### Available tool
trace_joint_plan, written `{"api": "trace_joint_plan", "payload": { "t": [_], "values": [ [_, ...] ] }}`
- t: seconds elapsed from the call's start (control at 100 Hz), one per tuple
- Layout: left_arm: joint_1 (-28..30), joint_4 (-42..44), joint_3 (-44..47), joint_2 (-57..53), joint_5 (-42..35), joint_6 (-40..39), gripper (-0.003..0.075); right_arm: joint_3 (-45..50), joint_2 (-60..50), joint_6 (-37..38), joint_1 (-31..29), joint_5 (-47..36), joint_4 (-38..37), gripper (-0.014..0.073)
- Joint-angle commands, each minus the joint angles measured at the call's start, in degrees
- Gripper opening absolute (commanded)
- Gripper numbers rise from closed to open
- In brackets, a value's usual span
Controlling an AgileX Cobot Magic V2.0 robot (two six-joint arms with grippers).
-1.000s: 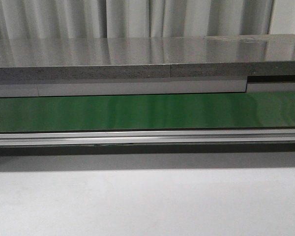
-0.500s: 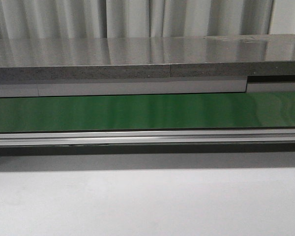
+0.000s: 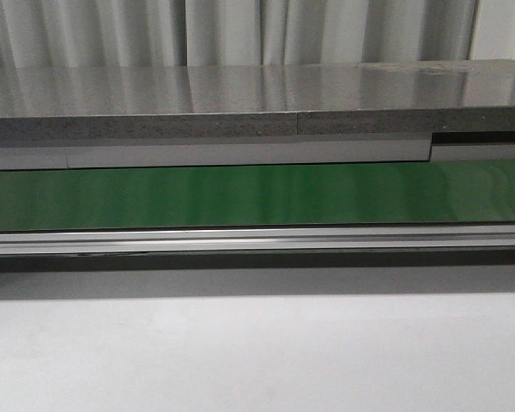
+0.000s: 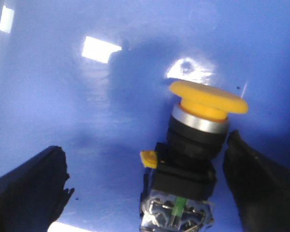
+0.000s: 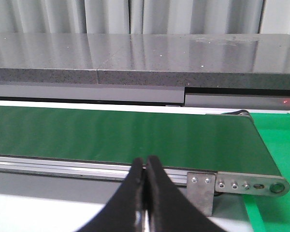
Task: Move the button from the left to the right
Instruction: 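Lift the button with the left gripper onto the start of the green belt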
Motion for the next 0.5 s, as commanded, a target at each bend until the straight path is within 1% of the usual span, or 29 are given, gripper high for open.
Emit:
{"api": "trace_joint_plan", "payload": {
  "t": [0.0,0.09,0.37,0.42,0.49],
  "values": [
    [0.2,-0.7,-1.7,-1.9,-1.8,0.0,0.0582,-1.0,-0.9,-0.2,0.1,-4.9,-0.4,-0.0067],
    [0.2,-0.7,-1.7,-1.2,-2.1,0.0,0.0564,-1.0,-0.9,-0.2,0.1,-4.9,-0.4,-0.0067],
    [0.2,-1.5,-1.7,1.3,-2.2,0.0,0.0559,-1.0,-0.9,-0.2,0.1,-4.9,-0.4,-0.0067],
    [0.2,-1.9,-1.7,1.4,-2.2,0.0,0.0535,-1.0,-0.9,-0.2,0.1,-4.9,-0.4,-0.0067],
    [0.2,-2.0,-1.7,1.4,-2.2,0.0,0.0474,-1.0,-0.9,-0.2,0.1,-4.9,-0.4,-0.0067]
  ]
}}
